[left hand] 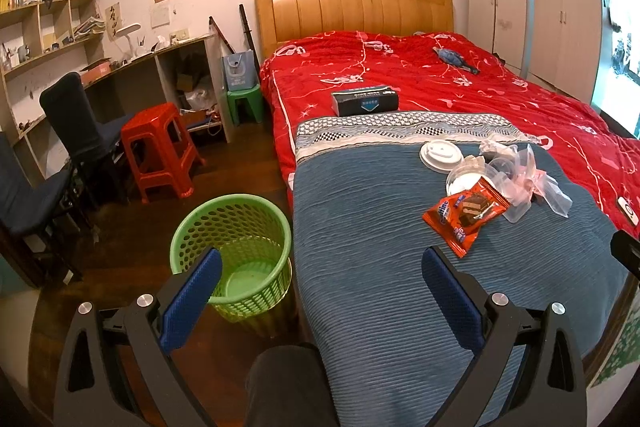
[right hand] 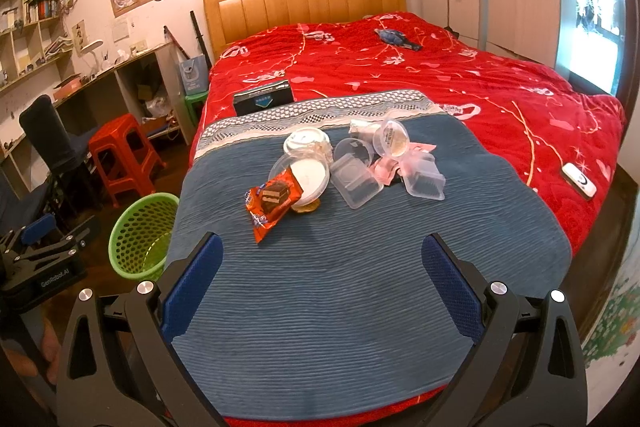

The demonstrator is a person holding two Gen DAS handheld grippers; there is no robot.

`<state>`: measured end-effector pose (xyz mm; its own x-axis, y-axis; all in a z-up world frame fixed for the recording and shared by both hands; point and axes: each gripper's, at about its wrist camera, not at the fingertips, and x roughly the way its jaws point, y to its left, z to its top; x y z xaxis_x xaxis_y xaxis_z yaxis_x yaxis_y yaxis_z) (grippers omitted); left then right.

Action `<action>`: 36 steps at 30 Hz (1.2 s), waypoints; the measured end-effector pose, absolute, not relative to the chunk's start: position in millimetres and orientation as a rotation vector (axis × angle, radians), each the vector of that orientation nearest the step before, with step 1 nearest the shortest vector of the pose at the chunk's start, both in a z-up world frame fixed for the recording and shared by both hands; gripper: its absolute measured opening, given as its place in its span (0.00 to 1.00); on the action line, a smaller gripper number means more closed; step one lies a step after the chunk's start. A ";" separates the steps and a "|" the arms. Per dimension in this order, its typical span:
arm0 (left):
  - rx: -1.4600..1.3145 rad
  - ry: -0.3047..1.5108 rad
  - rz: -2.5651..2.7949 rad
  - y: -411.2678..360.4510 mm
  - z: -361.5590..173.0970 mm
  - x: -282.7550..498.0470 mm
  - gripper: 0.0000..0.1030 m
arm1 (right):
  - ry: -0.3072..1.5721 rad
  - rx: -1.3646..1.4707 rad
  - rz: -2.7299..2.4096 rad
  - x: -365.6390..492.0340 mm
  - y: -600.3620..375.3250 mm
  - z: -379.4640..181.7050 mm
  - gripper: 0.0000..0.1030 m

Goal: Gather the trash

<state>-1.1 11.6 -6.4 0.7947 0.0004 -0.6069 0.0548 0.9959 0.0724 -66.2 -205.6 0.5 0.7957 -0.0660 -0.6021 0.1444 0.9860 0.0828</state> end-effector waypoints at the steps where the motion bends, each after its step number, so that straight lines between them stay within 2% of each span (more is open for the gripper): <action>1: 0.087 0.653 -0.030 12.4 -6.8 -1.3 0.94 | 0.641 0.127 -0.113 -66.3 -205.4 0.2 0.95; 36: 0.084 0.672 -0.031 0.5 -16.5 -2.0 0.94 | 0.646 0.132 -0.112 -66.2 -204.0 -2.2 0.96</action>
<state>-2.0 0.5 -16.5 0.7825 -0.0016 -0.6226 0.0560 0.9961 0.0679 -66.2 -204.0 -2.2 0.7931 -0.0627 -0.6059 0.1450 0.9855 0.0879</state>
